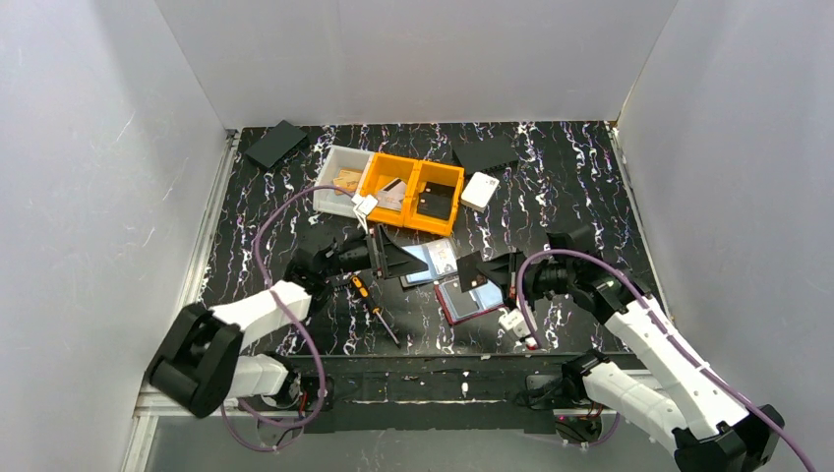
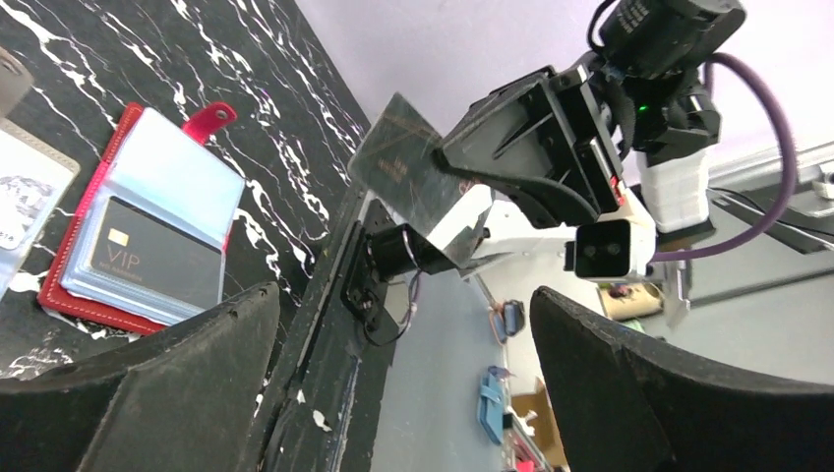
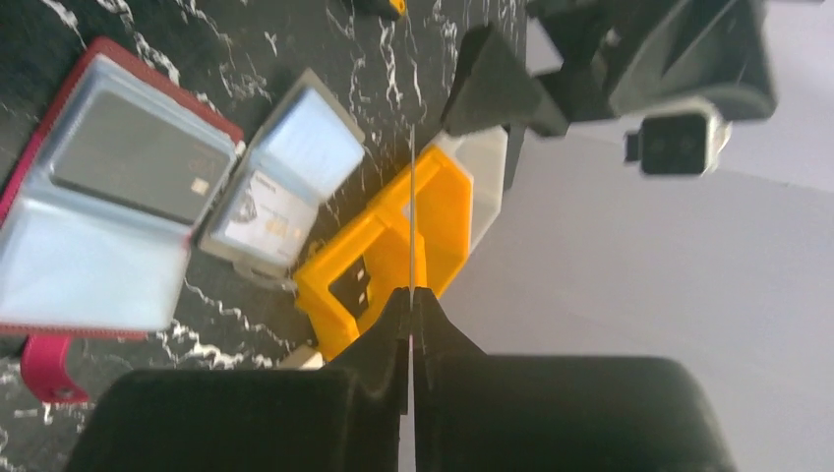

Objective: Take the credit cards out of the card holder
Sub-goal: Place the credit card in the storage box.

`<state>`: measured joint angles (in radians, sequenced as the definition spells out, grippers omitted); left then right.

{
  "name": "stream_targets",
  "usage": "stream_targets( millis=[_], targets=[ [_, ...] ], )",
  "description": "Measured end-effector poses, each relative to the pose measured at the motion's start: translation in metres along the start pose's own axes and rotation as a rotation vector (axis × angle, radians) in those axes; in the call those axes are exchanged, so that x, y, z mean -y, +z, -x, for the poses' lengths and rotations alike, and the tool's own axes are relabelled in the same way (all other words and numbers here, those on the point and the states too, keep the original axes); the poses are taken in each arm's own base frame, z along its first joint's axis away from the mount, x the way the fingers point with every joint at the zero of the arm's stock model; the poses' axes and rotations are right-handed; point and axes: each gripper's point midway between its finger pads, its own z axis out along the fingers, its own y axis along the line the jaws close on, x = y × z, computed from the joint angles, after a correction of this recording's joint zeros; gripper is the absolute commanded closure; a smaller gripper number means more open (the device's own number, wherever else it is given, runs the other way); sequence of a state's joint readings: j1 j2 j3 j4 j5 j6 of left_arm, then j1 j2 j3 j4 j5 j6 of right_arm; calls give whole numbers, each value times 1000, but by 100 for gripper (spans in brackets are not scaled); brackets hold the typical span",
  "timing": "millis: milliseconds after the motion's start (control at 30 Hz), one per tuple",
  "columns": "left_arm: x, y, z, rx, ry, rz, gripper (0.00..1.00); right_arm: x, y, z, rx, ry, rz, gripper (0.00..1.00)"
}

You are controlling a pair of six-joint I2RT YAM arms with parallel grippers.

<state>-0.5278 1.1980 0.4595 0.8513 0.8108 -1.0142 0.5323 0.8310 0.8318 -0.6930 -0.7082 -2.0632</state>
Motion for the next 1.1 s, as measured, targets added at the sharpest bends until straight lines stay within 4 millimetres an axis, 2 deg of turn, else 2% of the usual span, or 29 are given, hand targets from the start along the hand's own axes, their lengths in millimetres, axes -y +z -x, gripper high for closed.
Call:
stream_targets(
  millis=[133, 267, 433, 633, 767, 867, 900, 967, 1000, 1100],
  targets=[
    [-9, 9, -3, -57, -69, -70, 1, -7, 10, 13, 74, -19, -41, 99],
    [-17, 16, -7, -99, -131, -117, 2, -2, 15, 23, 128, -40, -79, 99],
    [-20, 25, -4, -146, -198, -153, 13, 3, 19, 32, 173, -63, -107, 99],
    [-8, 34, 0, -197, -240, -201, 32, -4, 26, 36, 194, -72, -110, 99],
    [-2, 46, -16, -278, -293, -222, 42, -8, 29, 35, 191, -84, -117, 99],
    [-1, 51, -32, -341, -341, -223, 61, -3, 28, 34, 176, -116, -139, 99],
    [1, 52, -33, -348, -344, -226, 71, -1, 27, 34, 172, -125, -145, 99],
    [5, 52, -33, -357, -345, -237, 100, -1, 27, 33, 161, -137, -152, 99],
    [6, 53, -33, -360, -348, -237, 100, -2, 28, 33, 159, -136, -150, 97],
    [8, 52, -33, -366, -361, -238, 100, -5, 26, 34, 148, -143, -152, 62]
  ],
)
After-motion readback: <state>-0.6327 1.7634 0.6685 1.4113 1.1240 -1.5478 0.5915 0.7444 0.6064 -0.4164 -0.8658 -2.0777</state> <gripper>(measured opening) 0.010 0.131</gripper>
